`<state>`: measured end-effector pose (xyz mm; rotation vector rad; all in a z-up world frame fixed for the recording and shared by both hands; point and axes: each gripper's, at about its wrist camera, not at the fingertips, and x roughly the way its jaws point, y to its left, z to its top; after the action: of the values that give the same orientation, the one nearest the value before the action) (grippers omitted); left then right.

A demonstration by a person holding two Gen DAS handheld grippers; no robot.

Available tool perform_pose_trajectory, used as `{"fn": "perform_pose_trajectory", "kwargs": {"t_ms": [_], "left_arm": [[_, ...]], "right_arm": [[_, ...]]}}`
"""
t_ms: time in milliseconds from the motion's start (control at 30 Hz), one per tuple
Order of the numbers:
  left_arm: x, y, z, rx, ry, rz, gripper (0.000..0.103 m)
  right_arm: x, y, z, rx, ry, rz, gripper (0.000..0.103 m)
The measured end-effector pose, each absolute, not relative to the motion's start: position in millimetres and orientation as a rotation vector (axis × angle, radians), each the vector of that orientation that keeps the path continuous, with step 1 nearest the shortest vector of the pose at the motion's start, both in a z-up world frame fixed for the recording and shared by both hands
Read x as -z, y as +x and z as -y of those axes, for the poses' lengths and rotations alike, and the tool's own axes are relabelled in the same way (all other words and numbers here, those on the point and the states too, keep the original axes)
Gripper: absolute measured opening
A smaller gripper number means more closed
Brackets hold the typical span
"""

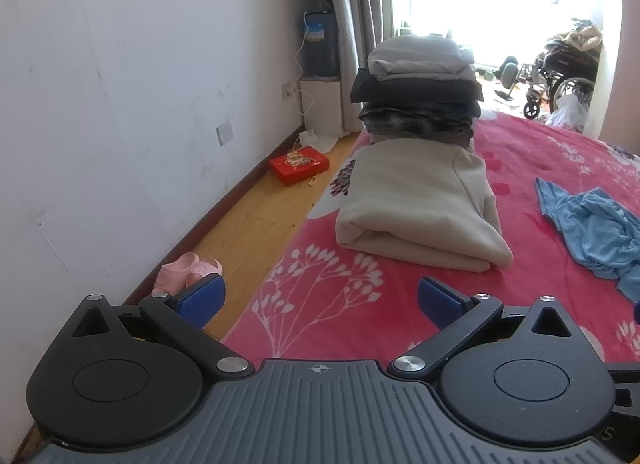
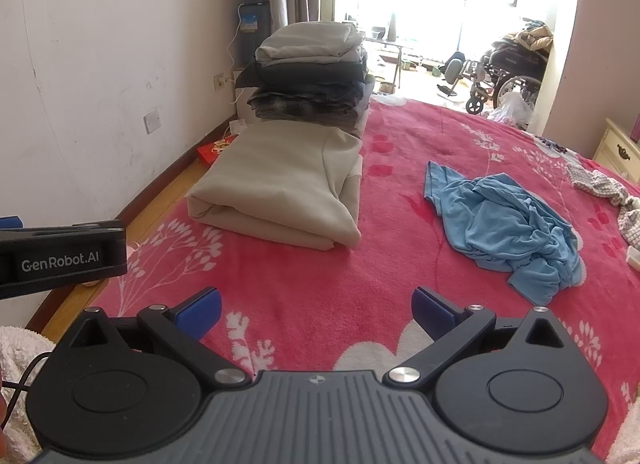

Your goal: Fold clothes

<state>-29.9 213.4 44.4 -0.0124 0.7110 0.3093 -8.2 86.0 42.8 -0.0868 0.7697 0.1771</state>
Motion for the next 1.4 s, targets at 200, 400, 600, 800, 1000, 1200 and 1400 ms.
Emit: {"fn": "perform_pose_trajectory", "kwargs": {"t_ms": [200, 400, 600, 800, 1000, 1200, 1400], "left_arm": [[-44.6, -29.4, -213.2, -0.305, -0.011, -0.714, 0.103], [-44.3, -29.3, -211.2, -0.305, -0.007, -0.716, 0.103], [-43.9, -29.6, -210.9, -0.304, -0.001, -0.717, 0.103], [-43.1, -30.0, -210.5, -0.304, -0.001, -0.719, 0.103], [-42.7, -30.6, -210.6, -0.303, 0.001, -0.721, 0.103], [-41.2, -30.6, -210.9, -0.305, 0.001, -0.724, 0.103], [-40.6, -31.2, -210.4, -0.305, 0.002, -0.727, 0.103]], "right_arm": [[-43.2, -8.0, -84.2, -0.177, -0.086, -0.769, 0.103], [-43.3, -8.4, -84.7, -0.177, -0.086, -0.768, 0.103], [-43.8, -8.6, -83.8, -0.178, -0.085, -0.769, 0.103], [-42.8, -8.5, -83.3, -0.178, -0.085, -0.769, 0.103], [-41.5, -8.0, -82.5, -0.178, -0.087, -0.769, 0.103], [-40.6, -7.5, -81.9, -0.179, -0.088, -0.771, 0.103], [-40.1, -7.7, -82.0, -0.178, -0.087, -0.773, 0.103]]}}
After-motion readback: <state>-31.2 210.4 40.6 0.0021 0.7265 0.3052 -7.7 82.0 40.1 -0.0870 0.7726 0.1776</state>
